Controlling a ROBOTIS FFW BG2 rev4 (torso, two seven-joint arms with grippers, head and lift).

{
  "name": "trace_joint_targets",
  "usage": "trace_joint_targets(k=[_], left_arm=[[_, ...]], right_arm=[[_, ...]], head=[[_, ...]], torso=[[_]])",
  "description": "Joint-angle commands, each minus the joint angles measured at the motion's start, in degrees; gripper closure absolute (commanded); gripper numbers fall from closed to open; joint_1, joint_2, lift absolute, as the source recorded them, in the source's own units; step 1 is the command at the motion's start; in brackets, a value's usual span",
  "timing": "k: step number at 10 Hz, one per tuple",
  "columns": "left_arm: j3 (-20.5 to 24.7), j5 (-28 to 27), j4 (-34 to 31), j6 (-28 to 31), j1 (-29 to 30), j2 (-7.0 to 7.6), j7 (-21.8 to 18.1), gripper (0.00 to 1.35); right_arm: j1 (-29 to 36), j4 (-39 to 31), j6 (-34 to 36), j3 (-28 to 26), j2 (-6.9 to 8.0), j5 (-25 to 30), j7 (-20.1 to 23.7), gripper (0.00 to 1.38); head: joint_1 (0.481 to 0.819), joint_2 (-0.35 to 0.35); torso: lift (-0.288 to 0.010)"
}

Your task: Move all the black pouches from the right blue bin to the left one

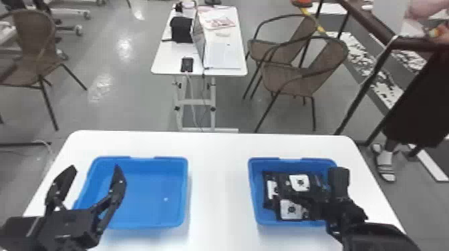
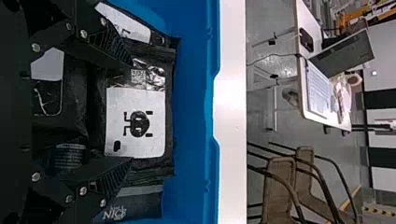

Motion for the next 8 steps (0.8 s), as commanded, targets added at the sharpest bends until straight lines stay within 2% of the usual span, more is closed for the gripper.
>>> trace_joint_targets(k=[1,2,3,4,5,7,8], left_arm=[[0.15,0.00,0.07,0.09,-0.01,-0.03,-0.03,0.28],[0.06,0.00,0.16,0.09,-0.19,0.06,-0.21,0.28],[0.23,0.09,0.34,-0.09,-0.19,-0.03,-0.29,0.28],[0.23,0.00,0.34,-0.18,-0.19,-0.21,-0.29,0.28],[0.50,-0.09,0.42,-0.44,-0.19,-0.73,-0.56,0.28],[1.46,-0.61,0.51,-0.62,-0.19,-1.97,-1.88,0.28],[1.46,-0.44,0.51,-0.62,-0.28,-1.88,-2.14,0.28]], right_arm=[[-3.08,5.12,0.12,0.22,0.01,1.73,1.36,0.48],[-3.87,6.44,0.56,0.22,0.01,1.55,1.62,0.57],[-2.99,5.56,0.38,0.22,-0.35,-1.26,2.77,0.79],[0.18,0.64,0.12,0.22,-0.43,-6.00,2.59,1.05],[4.22,-6.22,0.91,0.22,-0.17,-9.61,0.75,1.07],[9.84,-15.18,1.61,-0.31,0.09,-11.89,-2.33,1.07],[12.57,-19.14,1.61,-1.01,0.71,-12.33,-2.33,1.07]], head=[[0.695,-0.066],[0.695,-0.056],[0.695,-0.051],[0.695,-0.047],[0.695,-0.045],[0.695,-0.051],[0.695,-0.058]], torso=[[0.010],[0.010],[0.010],[0.010],[0.010],[0.010],[0.010]])
